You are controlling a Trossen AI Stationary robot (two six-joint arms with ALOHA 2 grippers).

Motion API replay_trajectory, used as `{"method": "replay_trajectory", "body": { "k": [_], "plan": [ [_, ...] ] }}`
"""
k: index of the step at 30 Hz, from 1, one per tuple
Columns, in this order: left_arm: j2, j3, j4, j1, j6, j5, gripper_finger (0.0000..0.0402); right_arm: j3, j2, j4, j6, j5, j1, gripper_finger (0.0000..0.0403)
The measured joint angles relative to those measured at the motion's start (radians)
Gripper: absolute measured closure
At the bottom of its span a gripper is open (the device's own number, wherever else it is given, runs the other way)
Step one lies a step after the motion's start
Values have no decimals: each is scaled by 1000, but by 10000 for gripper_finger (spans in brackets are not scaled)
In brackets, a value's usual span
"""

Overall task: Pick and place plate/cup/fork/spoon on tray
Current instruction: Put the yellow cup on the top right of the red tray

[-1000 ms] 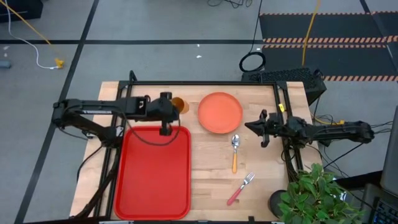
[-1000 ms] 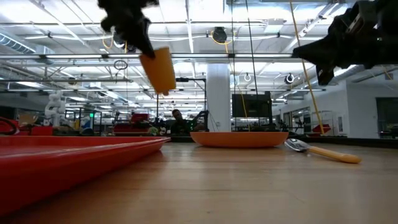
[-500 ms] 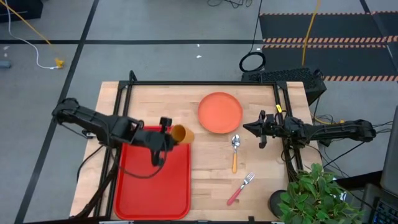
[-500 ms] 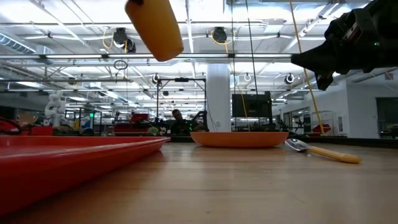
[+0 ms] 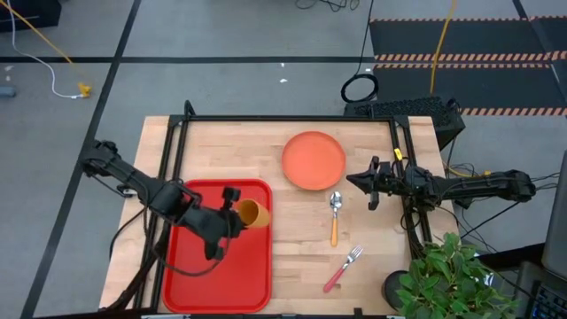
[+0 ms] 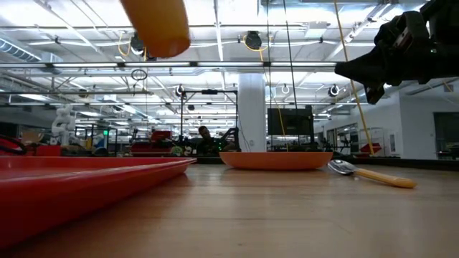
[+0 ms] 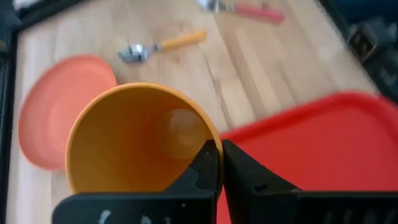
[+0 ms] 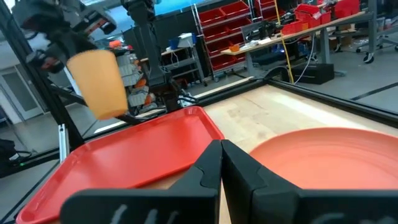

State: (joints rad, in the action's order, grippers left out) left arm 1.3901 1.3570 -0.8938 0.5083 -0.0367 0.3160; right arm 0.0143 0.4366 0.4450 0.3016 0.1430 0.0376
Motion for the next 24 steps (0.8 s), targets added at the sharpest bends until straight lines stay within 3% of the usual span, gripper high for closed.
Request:
{"method": "replay_trajectory", "body": {
  "k": [10,24],
  "plan": [
    [162,21,-176,-50,11,-10,390,0,3,0,18,17,0,403],
    [293,7,-171,-195,16,-56,388,0,3,0,34,11,0,403]
  ]
}}
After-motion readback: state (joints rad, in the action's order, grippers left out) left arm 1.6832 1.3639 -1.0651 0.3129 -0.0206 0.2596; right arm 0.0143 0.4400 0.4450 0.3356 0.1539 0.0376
